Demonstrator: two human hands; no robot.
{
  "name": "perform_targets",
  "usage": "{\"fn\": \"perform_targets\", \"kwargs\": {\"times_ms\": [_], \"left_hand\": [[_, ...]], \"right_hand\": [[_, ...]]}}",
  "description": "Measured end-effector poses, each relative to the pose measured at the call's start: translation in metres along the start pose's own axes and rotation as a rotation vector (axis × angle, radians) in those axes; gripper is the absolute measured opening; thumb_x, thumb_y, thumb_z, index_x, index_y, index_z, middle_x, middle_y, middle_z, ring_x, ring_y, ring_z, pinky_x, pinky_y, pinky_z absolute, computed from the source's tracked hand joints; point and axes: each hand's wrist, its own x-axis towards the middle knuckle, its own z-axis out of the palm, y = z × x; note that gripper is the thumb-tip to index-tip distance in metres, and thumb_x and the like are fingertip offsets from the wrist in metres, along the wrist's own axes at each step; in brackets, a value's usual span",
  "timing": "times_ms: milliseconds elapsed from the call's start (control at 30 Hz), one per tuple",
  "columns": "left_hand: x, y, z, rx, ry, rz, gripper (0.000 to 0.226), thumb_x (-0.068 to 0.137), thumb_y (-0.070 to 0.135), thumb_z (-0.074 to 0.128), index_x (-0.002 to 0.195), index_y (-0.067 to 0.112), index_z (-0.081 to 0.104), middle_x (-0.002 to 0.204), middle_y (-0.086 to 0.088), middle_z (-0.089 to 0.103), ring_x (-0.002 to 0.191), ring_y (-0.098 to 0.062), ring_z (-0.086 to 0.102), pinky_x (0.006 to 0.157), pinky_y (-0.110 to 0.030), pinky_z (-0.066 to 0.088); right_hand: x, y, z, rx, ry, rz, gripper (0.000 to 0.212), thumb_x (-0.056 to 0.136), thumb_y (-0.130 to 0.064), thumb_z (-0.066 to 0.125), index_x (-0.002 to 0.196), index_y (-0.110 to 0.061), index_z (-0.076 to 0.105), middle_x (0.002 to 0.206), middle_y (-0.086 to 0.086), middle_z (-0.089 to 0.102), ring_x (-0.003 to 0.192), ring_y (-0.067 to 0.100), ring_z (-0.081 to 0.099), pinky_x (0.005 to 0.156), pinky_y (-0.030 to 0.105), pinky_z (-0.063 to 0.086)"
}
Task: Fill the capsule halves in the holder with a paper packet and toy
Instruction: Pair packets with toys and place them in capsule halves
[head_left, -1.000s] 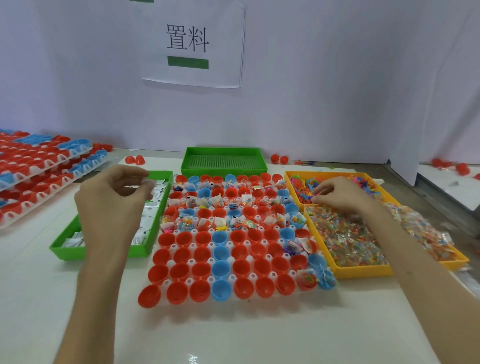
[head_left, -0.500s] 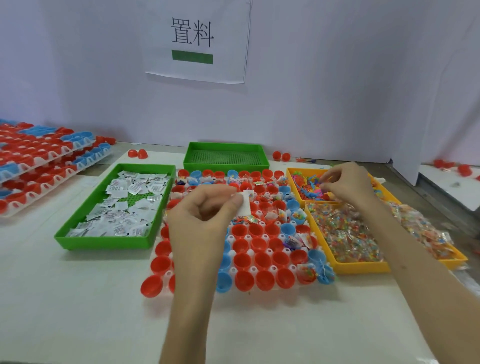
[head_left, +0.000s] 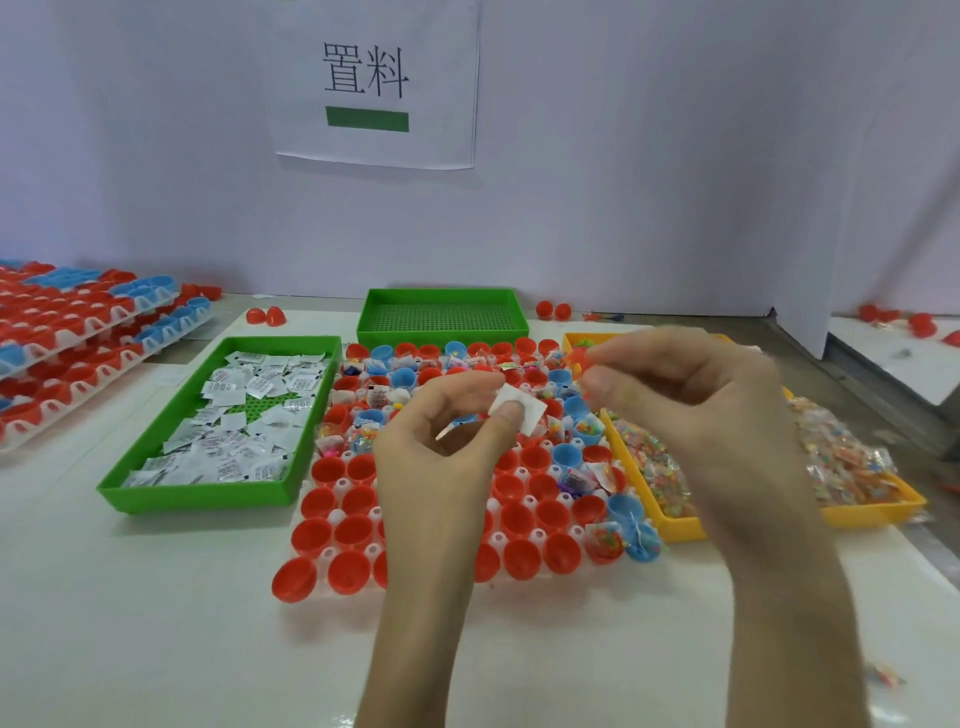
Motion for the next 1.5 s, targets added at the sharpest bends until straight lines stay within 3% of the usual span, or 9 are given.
{"fn": "perform_targets", "kwargs": {"times_ms": [167,400,633,833,933,1033,1133,1200,1500], "left_hand": [[-0.006,0.006,0.003,-0.008,-0.052,0.072,0.024,0.084,-0.001,0.073,0.093,0.021,0.075,0.078,-0.002,0.076,0.076,-0.013,0.074,0.067,-0.019,0.056],[-0.007,0.007,0.009,-0.045,-0.141,0.024,0.023,0.089,0.001,0.068,0.099,0.021,0.075,0.084,-0.004,0.077,0.084,-0.014,0.074,0.072,-0.017,0.055],[-0.007,0.004,0.01,-0.078,-0.097,-0.001,0.018,0.083,0.006,0.075,0.096,0.02,0.075,0.078,0.0,0.076,0.077,-0.008,0.073,0.067,-0.014,0.053],[-0.001,0.0,-0.002,-0.063,-0.002,-0.077,0.018,0.081,0.014,0.077,0.092,0.027,0.076,0.089,-0.01,0.074,0.086,-0.021,0.071,0.073,-0.023,0.058],[0.004,0.002,-0.01,-0.075,0.045,-0.072,0.018,0.084,0.008,0.075,0.094,0.023,0.075,0.093,-0.017,0.071,0.083,-0.021,0.069,0.073,-0.023,0.058],[0.007,0.003,-0.012,-0.087,0.051,-0.067,0.024,0.085,0.004,0.074,0.087,0.028,0.075,0.079,-0.001,0.071,0.078,-0.014,0.069,0.067,-0.018,0.055],[0.006,0.004,-0.011,-0.079,0.036,-0.057,0.022,0.084,0.006,0.074,0.088,0.027,0.075,0.081,-0.003,0.071,0.079,-0.014,0.069,0.068,-0.018,0.055],[0.005,0.004,-0.01,-0.071,0.021,-0.053,0.018,0.085,0.007,0.074,0.093,0.023,0.074,0.088,-0.011,0.071,0.082,-0.017,0.069,0.071,-0.019,0.055],[0.001,-0.001,-0.008,-0.04,-0.009,-0.063,0.018,0.085,0.012,0.075,0.093,0.028,0.074,0.087,-0.005,0.073,0.089,-0.022,0.072,0.078,-0.027,0.057]], "right_hand": [[-0.011,0.007,0.024,0.035,-0.064,0.057,0.015,0.077,-0.003,0.08,0.089,-0.013,0.079,0.082,-0.004,0.078,0.079,0.01,0.074,0.072,0.017,0.057],[-0.012,0.016,0.023,-0.087,0.067,0.004,0.014,0.08,-0.01,0.08,0.086,-0.023,0.077,0.079,-0.012,0.076,0.078,0.007,0.073,0.071,0.02,0.058],[-0.012,0.022,0.011,-0.084,0.025,-0.056,0.016,0.086,-0.008,0.075,0.088,-0.023,0.076,0.082,-0.012,0.076,0.077,0.007,0.074,0.07,0.015,0.055],[-0.009,0.064,-0.04,-0.39,0.325,0.095,0.022,0.085,-0.01,0.075,0.083,-0.032,0.074,0.084,-0.011,0.075,0.081,0.006,0.069,0.071,0.017,0.053],[-0.01,0.086,-0.053,-0.605,0.288,0.313,0.02,0.086,-0.019,0.076,0.102,-0.03,0.074,0.106,-0.002,0.071,0.093,0.013,0.063,0.083,0.035,0.054],[-0.01,0.096,-0.049,-0.761,0.176,0.473,0.027,0.085,-0.023,0.078,0.109,-0.032,0.071,0.107,-0.003,0.069,0.103,0.021,0.061,0.097,0.05,0.047],[-0.007,0.097,-0.045,-0.695,0.203,0.442,0.021,0.083,-0.017,0.079,0.093,-0.033,0.071,0.087,-0.009,0.07,0.082,0.011,0.063,0.087,0.046,0.054],[-0.008,0.098,-0.045,-0.677,0.237,0.433,0.016,0.084,-0.017,0.078,0.093,-0.029,0.074,0.082,-0.013,0.068,0.078,0.009,0.063,0.082,0.043,0.056],[-0.009,0.103,-0.05,-0.585,0.501,0.238,0.016,0.094,-0.016,0.067,0.107,-0.015,0.076,0.099,0.001,0.072,0.089,0.015,0.063,0.074,0.022,0.045]]}}
